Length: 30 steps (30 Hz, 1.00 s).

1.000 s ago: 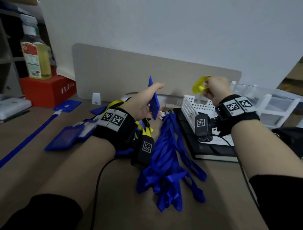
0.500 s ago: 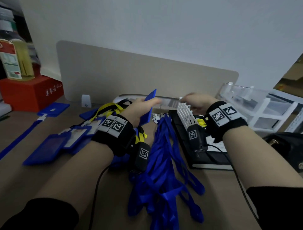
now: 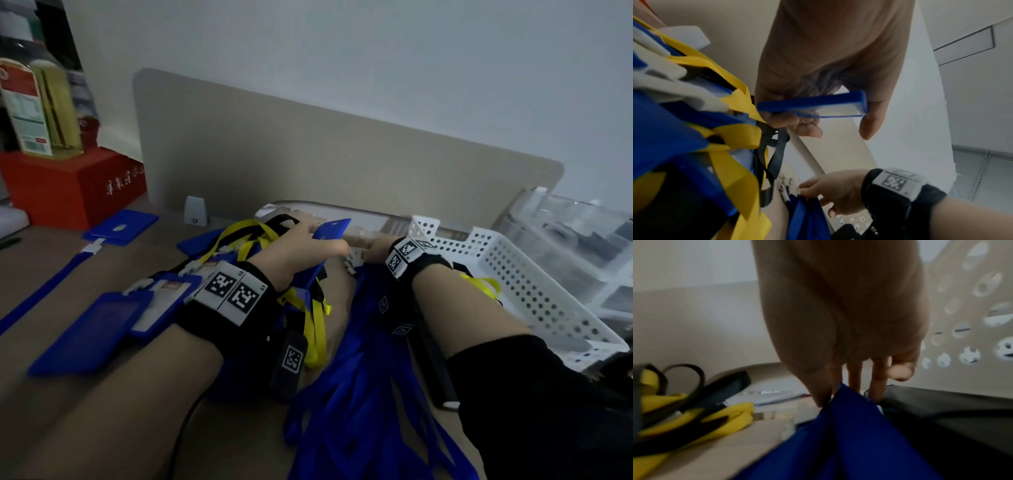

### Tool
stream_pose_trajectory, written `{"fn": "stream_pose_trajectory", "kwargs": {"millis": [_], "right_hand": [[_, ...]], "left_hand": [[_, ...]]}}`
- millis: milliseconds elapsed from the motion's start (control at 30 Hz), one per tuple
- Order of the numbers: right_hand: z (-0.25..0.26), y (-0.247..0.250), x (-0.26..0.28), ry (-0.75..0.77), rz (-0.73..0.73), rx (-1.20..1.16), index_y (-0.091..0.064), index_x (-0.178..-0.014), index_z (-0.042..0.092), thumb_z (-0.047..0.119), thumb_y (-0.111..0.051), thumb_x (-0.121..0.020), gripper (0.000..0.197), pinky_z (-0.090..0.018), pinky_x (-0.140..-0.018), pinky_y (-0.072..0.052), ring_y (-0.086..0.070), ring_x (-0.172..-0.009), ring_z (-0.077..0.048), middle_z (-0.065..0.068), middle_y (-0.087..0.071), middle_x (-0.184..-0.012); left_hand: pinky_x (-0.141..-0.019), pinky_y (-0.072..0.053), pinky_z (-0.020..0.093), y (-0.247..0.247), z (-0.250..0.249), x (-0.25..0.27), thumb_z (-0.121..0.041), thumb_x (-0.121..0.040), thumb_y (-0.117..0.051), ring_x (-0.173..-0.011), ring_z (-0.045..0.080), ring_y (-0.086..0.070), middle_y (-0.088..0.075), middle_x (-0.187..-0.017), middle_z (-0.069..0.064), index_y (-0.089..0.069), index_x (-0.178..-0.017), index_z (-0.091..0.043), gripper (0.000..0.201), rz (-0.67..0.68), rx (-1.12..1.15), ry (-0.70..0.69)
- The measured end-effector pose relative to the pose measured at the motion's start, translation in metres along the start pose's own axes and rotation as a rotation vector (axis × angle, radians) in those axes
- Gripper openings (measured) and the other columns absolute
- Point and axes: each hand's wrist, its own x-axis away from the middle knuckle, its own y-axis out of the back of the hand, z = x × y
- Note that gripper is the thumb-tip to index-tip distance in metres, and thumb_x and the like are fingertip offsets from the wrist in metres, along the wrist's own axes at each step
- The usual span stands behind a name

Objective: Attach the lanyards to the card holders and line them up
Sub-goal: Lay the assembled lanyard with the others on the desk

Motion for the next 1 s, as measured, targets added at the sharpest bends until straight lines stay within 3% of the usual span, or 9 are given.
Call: {"fn": "stream_pose_trajectory", "kwargs": {"millis": [100,167,233,400,500,600,800,900,1000], "right_hand": [[-0.014,-0.015,-0.04,-0.005,-0.034,0.034,-0.052,-0.133,0.015,0.031,-0.045,-0.094,0.043,-0.032,-0.095,-0.047,-0.057,-0.113,-0.025,-0.01,-0.057,-0.129],[-0.004,-0.006,-0.015,-0.019,-0.07,0.028,-0.063,-0.12,0.012,0.027,-0.051,-0.089,0.035,-0.03,-0.084,-0.052,-0.062,-0.096,-0.024,-0.009,-0.064,-0.117],[0.0,0.001,0.002,-0.028,-0.119,0.012,-0.067,-0.108,0.008,0.021,-0.057,-0.085,0.028,-0.027,-0.07,-0.049,-0.06,-0.082,-0.024,-0.011,-0.066,-0.106],[-0.011,0.006,0.012,-0.085,-0.278,-0.115,-0.06,-0.085,0.004,0.006,-0.055,-0.085,0.006,-0.028,-0.063,-0.045,-0.057,-0.074,-0.025,-0.015,-0.065,-0.092],[-0.016,0.009,0.017,-0.106,-0.373,-0.161,-0.063,-0.097,0.0,0.012,-0.058,-0.087,0.017,-0.03,-0.065,-0.046,-0.06,-0.081,-0.026,-0.015,-0.063,-0.093],[-0.019,0.014,0.024,-0.148,-0.437,-0.216,-0.061,-0.112,0.0,0.013,-0.056,-0.09,0.027,-0.037,-0.077,-0.052,-0.063,-0.1,-0.033,-0.018,-0.062,-0.11],[-0.019,0.014,0.037,-0.135,-0.49,-0.287,-0.063,-0.109,0.001,0.014,-0.049,-0.093,0.025,-0.032,-0.071,-0.045,-0.062,-0.098,-0.036,-0.02,-0.063,-0.109],[-0.019,0.019,0.043,-0.18,-0.514,-0.487,-0.062,-0.107,-0.003,0.014,-0.051,-0.092,0.025,-0.03,-0.068,-0.045,-0.064,-0.094,-0.034,-0.018,-0.064,-0.099],[-0.013,0.027,0.052,-0.051,-0.425,-1.121,-0.052,-0.11,-0.005,0.001,-0.04,-0.094,0.021,-0.03,-0.055,-0.051,-0.064,-0.062,-0.025,-0.016,-0.062,-0.076]], "left_hand": [[-0.057,-0.041,0.026,-0.004,0.0,0.0,-0.032,-0.081,-0.072,-0.067,0.016,-0.051,-0.051,-0.085,0.003,-0.053,-0.108,-0.012,0.04,0.031,-0.01,0.011],[-0.059,-0.038,0.026,-0.007,0.0,0.001,-0.032,-0.081,-0.072,-0.068,0.016,-0.049,-0.048,-0.085,0.004,-0.053,-0.109,-0.007,0.042,0.038,-0.01,0.007],[-0.062,-0.038,0.027,-0.008,0.001,0.002,-0.034,-0.08,-0.073,-0.073,0.017,-0.048,-0.047,-0.092,0.004,-0.053,-0.115,-0.005,0.05,0.038,-0.021,0.007],[-0.06,-0.041,0.023,-0.005,0.001,0.005,-0.033,-0.084,-0.07,-0.068,0.013,-0.048,-0.046,-0.092,0.003,-0.045,-0.107,-0.015,0.038,0.053,-0.03,0.018],[-0.059,-0.04,0.023,-0.004,-0.001,0.008,-0.031,-0.085,-0.069,-0.064,0.013,-0.046,-0.045,-0.088,0.004,-0.044,-0.104,-0.016,0.035,0.051,-0.025,0.014],[-0.059,-0.04,0.023,-0.005,-0.003,0.011,-0.031,-0.086,-0.068,-0.064,0.012,-0.047,-0.048,-0.085,0.002,-0.048,-0.106,-0.013,0.034,0.048,-0.02,0.026],[-0.069,-0.042,0.028,-0.003,-0.003,0.02,-0.035,-0.083,-0.07,-0.075,0.018,-0.049,-0.051,-0.09,0.004,-0.051,-0.11,-0.011,0.04,0.041,-0.039,0.034],[-0.069,-0.041,0.028,-0.001,-0.005,0.025,-0.032,-0.083,-0.071,-0.074,0.017,-0.048,-0.049,-0.084,0.003,-0.05,-0.099,-0.013,0.032,0.046,-0.033,0.039],[-0.07,-0.042,0.03,-0.001,-0.009,0.031,-0.026,-0.084,-0.07,-0.077,0.021,-0.05,-0.049,-0.08,0.004,-0.047,-0.082,-0.018,0.025,0.043,-0.022,0.045]]}}
